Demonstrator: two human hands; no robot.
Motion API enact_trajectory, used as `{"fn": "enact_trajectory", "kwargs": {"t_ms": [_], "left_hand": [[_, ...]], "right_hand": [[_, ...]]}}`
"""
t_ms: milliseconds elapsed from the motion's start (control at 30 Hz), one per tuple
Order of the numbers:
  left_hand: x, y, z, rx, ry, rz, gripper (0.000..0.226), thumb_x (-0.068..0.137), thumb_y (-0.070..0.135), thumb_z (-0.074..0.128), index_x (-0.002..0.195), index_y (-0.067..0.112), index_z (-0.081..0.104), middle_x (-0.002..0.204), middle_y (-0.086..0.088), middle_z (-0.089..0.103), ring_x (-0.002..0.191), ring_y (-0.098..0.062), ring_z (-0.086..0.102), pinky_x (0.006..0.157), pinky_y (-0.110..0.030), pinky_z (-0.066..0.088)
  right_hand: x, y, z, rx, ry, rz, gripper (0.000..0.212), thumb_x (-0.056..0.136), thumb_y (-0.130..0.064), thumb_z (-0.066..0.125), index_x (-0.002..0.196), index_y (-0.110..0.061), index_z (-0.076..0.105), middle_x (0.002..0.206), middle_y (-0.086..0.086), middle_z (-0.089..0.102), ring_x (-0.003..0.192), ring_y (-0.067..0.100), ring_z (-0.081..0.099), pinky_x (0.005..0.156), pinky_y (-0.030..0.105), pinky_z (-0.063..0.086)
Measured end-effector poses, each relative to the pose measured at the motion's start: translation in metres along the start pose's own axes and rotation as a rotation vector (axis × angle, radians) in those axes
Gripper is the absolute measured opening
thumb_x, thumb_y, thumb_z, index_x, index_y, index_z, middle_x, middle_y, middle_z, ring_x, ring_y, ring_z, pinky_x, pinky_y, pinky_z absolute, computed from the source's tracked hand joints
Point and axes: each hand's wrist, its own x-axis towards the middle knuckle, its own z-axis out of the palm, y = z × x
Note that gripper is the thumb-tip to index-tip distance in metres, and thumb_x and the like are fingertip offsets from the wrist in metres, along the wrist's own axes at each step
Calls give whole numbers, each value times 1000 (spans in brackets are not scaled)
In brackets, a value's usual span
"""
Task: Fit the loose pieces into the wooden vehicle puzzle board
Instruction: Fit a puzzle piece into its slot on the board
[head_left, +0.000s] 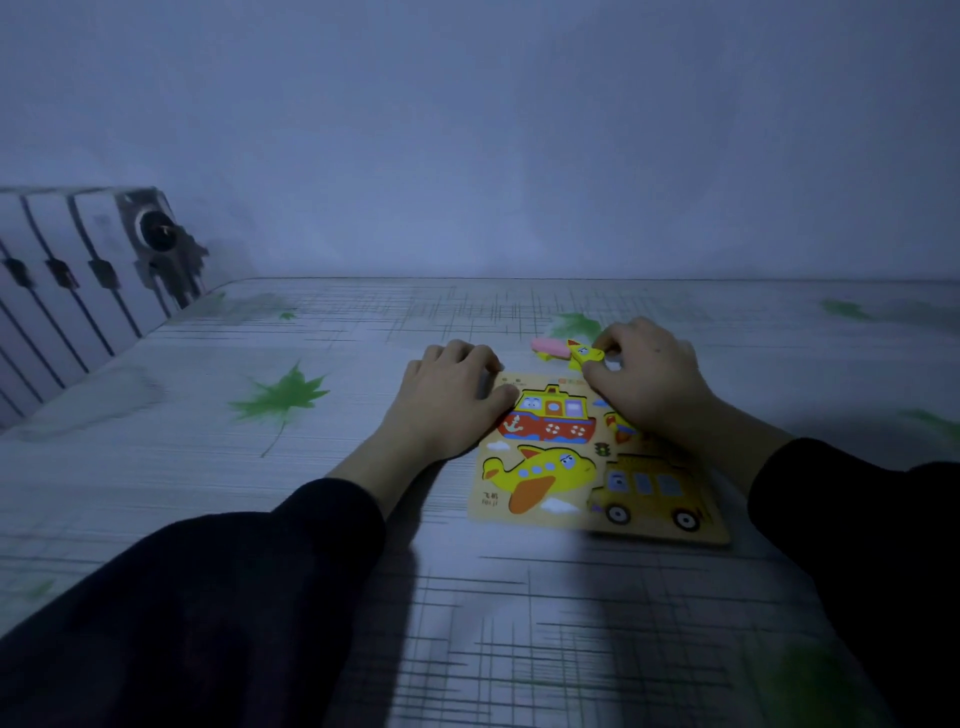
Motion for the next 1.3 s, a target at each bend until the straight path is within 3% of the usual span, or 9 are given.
{"fn": "enact_trajectory", "kwargs": {"t_ms": [300, 433, 633, 800, 967, 1133, 1300], "left_hand": [[-1, -2, 3, 7, 5, -4, 41, 90, 56, 47, 120, 29, 58, 129, -3, 55, 118, -29, 45, 90, -38, 30], [-1, -1, 3, 29, -3, -6, 42, 90, 55, 45, 122, 31, 58, 130, -3, 54, 118, -28, 45, 89, -38, 29], [-3, 0, 2, 29, -13, -13, 44, 91, 55, 44, 123, 28, 58, 131, -3, 54, 119, -28, 45, 92, -39, 32], [-1, -1, 2, 30, -18, -21, 45, 90, 56, 44, 123, 29, 58, 132, -3, 54, 120, -28, 45, 93, -40, 32], [-1, -2, 2, 35, -13, -24, 46, 88, 58, 44, 121, 30, 59, 130, -4, 55, 119, -29, 45, 91, -39, 32], [0, -3, 2, 34, -6, -23, 44, 88, 58, 45, 120, 30, 59, 130, -4, 55, 119, -29, 46, 90, -39, 32], [1, -3, 1, 33, -13, -27, 44, 89, 57, 46, 121, 30, 59, 131, -4, 54, 119, -28, 45, 91, -40, 32]], "right_hand": [[-34, -14, -18, 94, 39, -65, 23, 79, -36, 63, 95, -19, 61, 93, 4, 57, 96, 26, 54, 86, 40, 33], [-62, -25, -32, 173, -9, -161, 22, 78, -29, 69, 95, -16, 63, 91, 5, 57, 90, 26, 55, 87, 46, 42], [-88, -33, -42, 203, -78, -230, 26, 75, -28, 75, 93, -13, 65, 93, 7, 61, 89, 26, 58, 86, 48, 43], [-97, -30, -38, 154, -75, -255, 29, 73, -33, 75, 95, -16, 65, 99, 2, 61, 99, 21, 56, 84, 38, 37], [-101, -27, -37, 148, -86, -276, 31, 71, -34, 77, 94, -15, 66, 102, 3, 62, 103, 22, 54, 84, 41, 39], [-103, -27, -36, 159, -65, -269, 31, 68, -32, 79, 91, -15, 67, 98, 4, 61, 101, 24, 55, 83, 44, 42], [-103, -27, -37, 191, -69, -283, 30, 66, -32, 81, 88, -17, 66, 88, -6, 52, 96, 24, 55, 80, 44, 44]]}}
